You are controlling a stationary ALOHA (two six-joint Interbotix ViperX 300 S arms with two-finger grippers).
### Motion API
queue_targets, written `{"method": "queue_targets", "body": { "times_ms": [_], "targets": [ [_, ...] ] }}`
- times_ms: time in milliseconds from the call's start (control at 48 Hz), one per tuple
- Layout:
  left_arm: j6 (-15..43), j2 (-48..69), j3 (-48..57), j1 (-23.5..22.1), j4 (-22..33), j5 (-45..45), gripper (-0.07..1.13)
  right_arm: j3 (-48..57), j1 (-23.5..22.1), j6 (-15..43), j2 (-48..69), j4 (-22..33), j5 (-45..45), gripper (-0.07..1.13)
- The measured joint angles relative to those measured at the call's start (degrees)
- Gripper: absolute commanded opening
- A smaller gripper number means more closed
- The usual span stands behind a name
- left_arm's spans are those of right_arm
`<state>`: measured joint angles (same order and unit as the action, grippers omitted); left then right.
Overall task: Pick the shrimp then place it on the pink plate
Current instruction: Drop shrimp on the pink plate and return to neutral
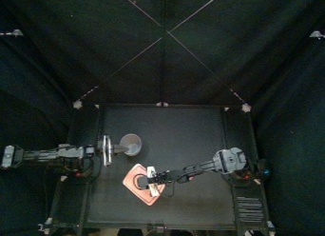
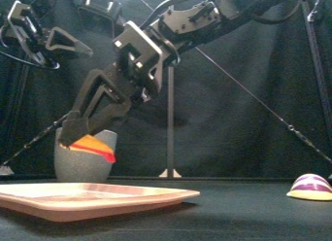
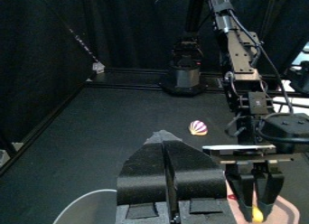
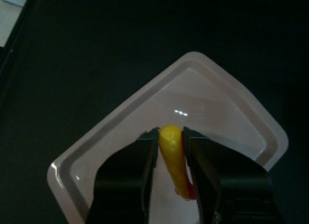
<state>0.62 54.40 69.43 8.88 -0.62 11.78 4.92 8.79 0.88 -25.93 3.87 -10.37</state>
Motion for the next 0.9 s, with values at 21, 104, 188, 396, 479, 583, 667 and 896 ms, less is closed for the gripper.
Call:
{"method": "queue_targets", "body": {
  "times_ms": [21, 104, 188, 396, 479, 583, 667, 896],
  "targets": [
    [0.0, 0.0, 0.0, 0.0, 0.0, 0.0, 0.03, -0.2, 0.0, 0.1, -0.3, -0.1, 0.0, 0.65],
    [0.0, -0.1, 0.2, 0.1, 0.0, 0.0, 0.03, -0.7, -0.1, 0.0, -1.3, -0.8, 0.0, 0.69],
    [0.0, -0.1, 0.4, 0.1, -0.1, 0.0, 0.03, -0.8, -0.1, 0.1, -1.5, -1.3, 0.0, 0.74],
    [-0.1, -0.1, 0.5, 0.1, 0.0, 0.0, 0.03, -0.8, -0.2, 0.0, -1.6, -1.7, 0.0, 0.84],
    [-0.1, 0.0, 0.4, 0.2, -0.1, 0.0, 0.03, -0.8, -0.2, 0.0, -1.6, -1.8, 0.0, 0.84],
    [-0.1, -0.1, 0.4, 0.2, 0.0, 0.0, 0.03, -0.7, -0.2, 0.0, -1.6, -1.8, 0.0, 0.84],
    [0.0, -0.1, 0.4, 0.2, 0.0, 0.0, 0.03, -0.3, -0.2, 0.0, -1.4, -1.8, 0.1, 0.84],
    [-0.1, 0.0, 0.9, 0.2, 0.0, 0.0, 0.03, 5.5, -0.2, 0.0, 3.7, -3.3, 5.4, 0.84]
  ]
}}
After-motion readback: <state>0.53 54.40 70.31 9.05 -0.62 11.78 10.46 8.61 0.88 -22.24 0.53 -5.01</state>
